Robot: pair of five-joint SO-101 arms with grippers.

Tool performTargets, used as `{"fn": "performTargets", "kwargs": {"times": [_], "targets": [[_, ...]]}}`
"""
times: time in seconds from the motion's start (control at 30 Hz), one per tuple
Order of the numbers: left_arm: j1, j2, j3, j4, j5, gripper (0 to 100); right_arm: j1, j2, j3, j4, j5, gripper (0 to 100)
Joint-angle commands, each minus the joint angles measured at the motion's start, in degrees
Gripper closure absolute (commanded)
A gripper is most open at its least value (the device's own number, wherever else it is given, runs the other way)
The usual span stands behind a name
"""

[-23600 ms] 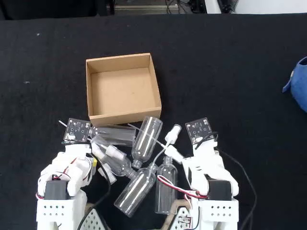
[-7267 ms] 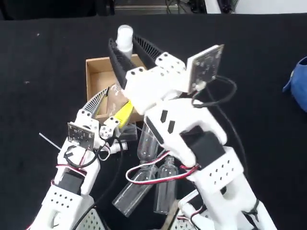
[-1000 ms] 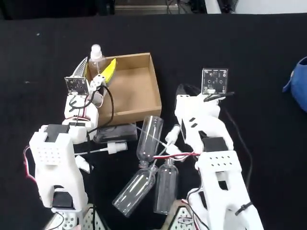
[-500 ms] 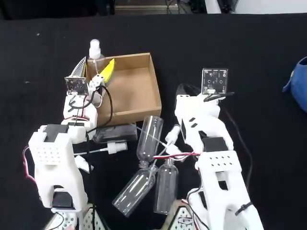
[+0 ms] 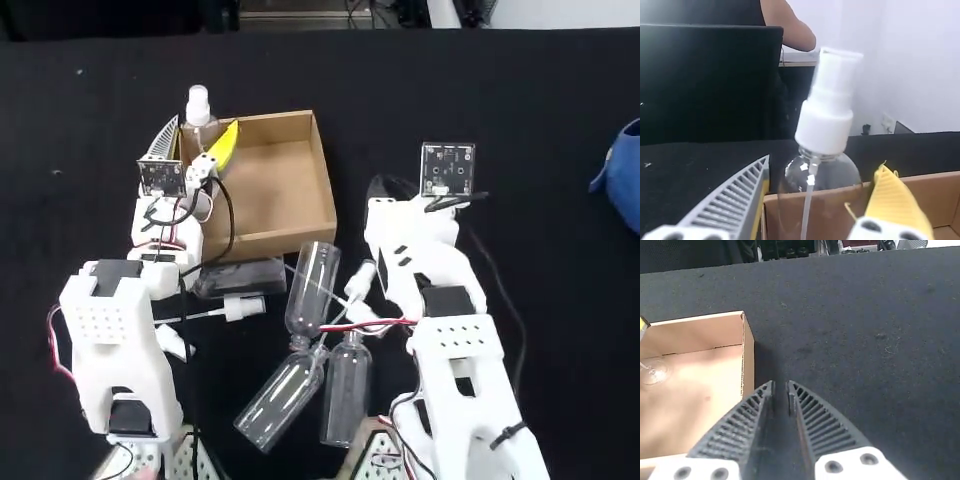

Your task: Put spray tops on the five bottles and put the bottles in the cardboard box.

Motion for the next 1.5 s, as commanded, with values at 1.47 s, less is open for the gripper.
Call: {"fn": "performTargets", "kwargs": {"times": [1.47], "targets": [[-9.1, -72.35, 7.96, 72.62, 0.0, 81, 1.05, -1.63, 0.31, -1.58, 0.53, 97.7]]}}
